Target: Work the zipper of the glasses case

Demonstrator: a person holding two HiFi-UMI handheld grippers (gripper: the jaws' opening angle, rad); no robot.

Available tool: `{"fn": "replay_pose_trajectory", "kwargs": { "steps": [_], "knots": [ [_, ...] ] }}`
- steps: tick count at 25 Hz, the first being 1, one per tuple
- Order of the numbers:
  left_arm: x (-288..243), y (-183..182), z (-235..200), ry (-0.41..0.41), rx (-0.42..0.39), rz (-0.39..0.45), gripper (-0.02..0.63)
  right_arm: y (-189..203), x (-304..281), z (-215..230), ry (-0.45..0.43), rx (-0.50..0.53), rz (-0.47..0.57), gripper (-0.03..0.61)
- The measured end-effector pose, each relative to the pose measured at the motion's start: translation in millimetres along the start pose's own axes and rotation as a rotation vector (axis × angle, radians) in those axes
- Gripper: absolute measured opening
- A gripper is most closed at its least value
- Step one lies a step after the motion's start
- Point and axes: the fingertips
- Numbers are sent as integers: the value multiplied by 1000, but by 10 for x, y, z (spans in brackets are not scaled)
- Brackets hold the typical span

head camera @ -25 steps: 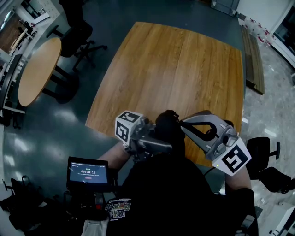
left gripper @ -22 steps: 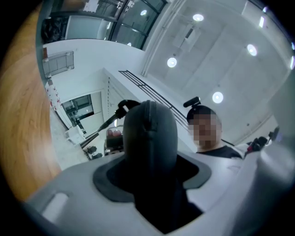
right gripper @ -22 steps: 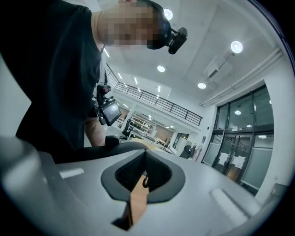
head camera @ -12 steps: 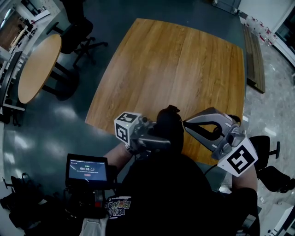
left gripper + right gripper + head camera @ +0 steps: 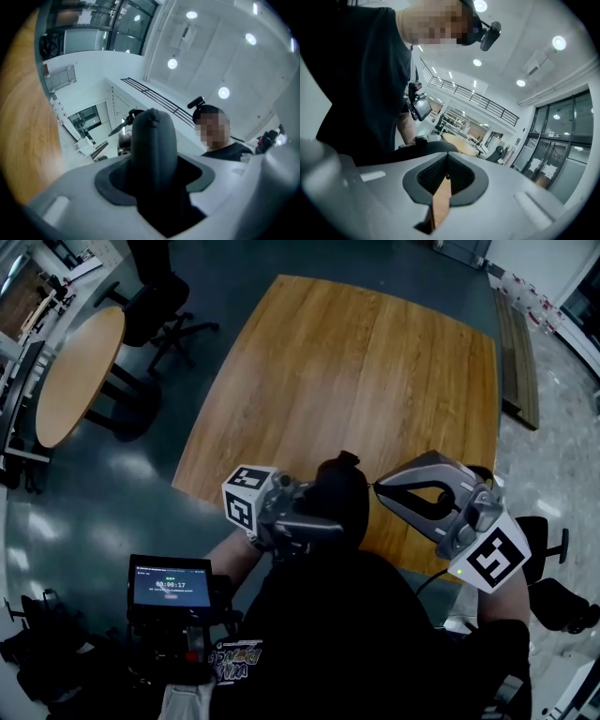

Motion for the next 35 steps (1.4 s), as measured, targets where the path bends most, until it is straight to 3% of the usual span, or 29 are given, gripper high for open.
{"fn": "replay_pose_trajectory", "kwargs": {
  "steps": [9,13,16,19,20,22,25,28,31,35],
  "knots": [
    [118,13,41,-6,-21,94,253,-8,0,-260,-122,22,-66,2],
    [113,-160,75,9,-11,170,252,-43,-17,-204,-81,-12,-13,2],
    [157,-289,27,-21,-38,215,253,-37,-86,-165,-36,49,-53,3],
    [296,-602,-3,-11,1,395,255,87,-182,-328,-74,76,-97,2],
    [318,-682,-7,-20,-9,421,258,135,-206,-383,-76,81,-113,5],
    [314,-715,-82,-88,-47,401,255,227,-202,-388,-51,64,-125,2],
    [362,-770,-230,-123,11,475,258,266,-180,-286,13,-39,-74,3],
    [441,-834,-319,-154,70,590,262,297,-173,-238,67,-61,-66,5],
    [384,-789,-293,-105,98,555,264,270,-51,-221,82,-190,20,2],
    [284,-645,-253,-71,140,393,265,239,-8,-216,118,-362,136,3]
  ]
}}
Point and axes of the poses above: the fingertips, and each gripper's own axes: x backward along the fingers, z to its right, y out of its underside
